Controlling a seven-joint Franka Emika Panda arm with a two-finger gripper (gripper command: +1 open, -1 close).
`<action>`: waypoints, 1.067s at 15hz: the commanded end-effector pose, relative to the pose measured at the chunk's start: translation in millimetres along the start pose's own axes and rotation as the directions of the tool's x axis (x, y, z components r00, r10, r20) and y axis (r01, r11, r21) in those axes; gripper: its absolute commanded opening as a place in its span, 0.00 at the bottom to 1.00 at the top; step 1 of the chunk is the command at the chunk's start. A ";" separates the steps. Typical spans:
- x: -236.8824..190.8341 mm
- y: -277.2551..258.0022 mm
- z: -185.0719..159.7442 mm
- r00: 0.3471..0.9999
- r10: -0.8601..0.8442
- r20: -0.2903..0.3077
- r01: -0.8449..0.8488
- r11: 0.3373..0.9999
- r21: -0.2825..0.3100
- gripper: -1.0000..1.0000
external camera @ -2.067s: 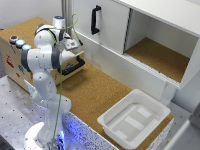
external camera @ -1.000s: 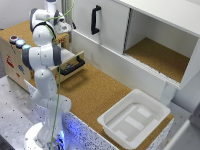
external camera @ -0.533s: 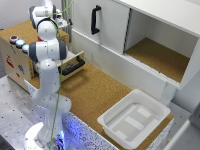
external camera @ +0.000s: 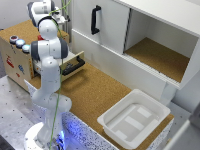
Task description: Put the purple object on top of the drawer
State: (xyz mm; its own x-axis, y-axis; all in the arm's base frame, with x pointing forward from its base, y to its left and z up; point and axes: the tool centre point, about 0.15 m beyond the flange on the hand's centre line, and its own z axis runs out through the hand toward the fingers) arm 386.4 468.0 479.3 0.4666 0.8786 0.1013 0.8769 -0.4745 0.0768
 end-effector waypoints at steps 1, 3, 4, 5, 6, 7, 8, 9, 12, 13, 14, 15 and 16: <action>-39.5 -31.6 -29.6 0.990 0.117 0.073 -0.124 0.987 0.100 1.00; -62.1 -45.3 -34.3 0.979 0.182 0.087 -0.193 0.972 0.136 1.00; -72.0 -52.8 -37.8 0.976 0.199 0.091 -0.211 0.966 0.148 1.00; -80.7 -60.2 -41.6 0.974 0.212 0.085 -0.223 0.961 0.164 1.00; -85.7 -67.6 -45.9 0.975 0.208 0.075 -0.217 0.965 0.148 1.00; -90.3 -75.0 -52.1 0.979 0.197 0.050 -0.202 0.970 0.137 1.00; -94.6 -79.8 -58.3 0.983 0.183 0.027 -0.185 0.972 0.143 1.00; -98.6 -86.5 -63.8 0.987 0.158 0.006 -0.157 0.977 0.144 1.00; -111.0 -101.6 -71.3 0.998 0.049 -0.047 -0.041 0.987 0.156 1.00; -114.0 -107.9 -70.4 0.998 0.013 -0.057 -0.004 0.988 0.152 1.00; -116.3 -115.6 -66.8 0.998 -0.023 -0.053 0.030 0.992 0.123 1.00; -117.9 -123.1 -62.3 0.997 -0.053 -0.048 0.058 0.994 0.096 1.00; -120.2 -131.4 -57.4 0.995 -0.091 -0.046 0.095 0.993 0.077 1.00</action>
State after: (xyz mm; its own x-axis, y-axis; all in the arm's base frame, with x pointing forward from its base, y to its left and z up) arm 257.1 434.4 541.7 0.4915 0.8707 0.0184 0.8686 -0.4886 -0.0822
